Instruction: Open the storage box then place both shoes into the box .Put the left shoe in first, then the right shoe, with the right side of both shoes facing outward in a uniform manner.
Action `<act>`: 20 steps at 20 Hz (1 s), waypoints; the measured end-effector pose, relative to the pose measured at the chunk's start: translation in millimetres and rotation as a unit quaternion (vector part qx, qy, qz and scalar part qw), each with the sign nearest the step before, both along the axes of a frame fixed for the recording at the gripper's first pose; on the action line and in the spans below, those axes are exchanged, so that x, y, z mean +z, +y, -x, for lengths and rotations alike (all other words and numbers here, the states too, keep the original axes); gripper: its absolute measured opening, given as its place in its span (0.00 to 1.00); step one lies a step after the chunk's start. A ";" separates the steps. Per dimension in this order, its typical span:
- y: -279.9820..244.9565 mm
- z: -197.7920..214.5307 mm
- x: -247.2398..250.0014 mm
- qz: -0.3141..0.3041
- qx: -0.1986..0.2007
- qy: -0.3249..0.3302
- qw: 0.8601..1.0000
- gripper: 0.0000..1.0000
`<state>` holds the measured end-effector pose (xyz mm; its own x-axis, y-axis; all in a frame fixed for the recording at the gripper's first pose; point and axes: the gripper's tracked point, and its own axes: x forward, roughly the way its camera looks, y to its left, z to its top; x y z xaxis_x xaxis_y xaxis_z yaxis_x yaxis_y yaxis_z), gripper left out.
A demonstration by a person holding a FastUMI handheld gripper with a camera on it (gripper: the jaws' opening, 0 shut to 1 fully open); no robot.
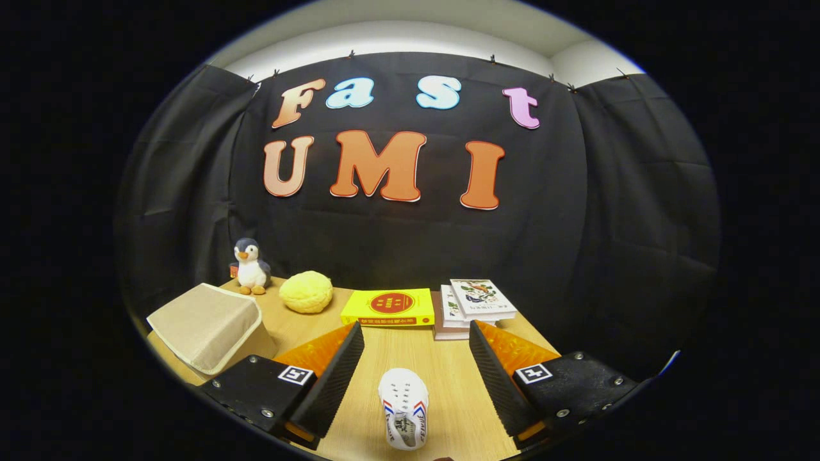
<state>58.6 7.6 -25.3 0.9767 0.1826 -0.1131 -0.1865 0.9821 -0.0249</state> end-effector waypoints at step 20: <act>205.6 45.8 -100.3 -0.337 0.299 0.354 0.820 0.98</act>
<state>12.7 213.2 -125.6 0.4235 0.8585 -0.2890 -0.3731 0.4561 0.8079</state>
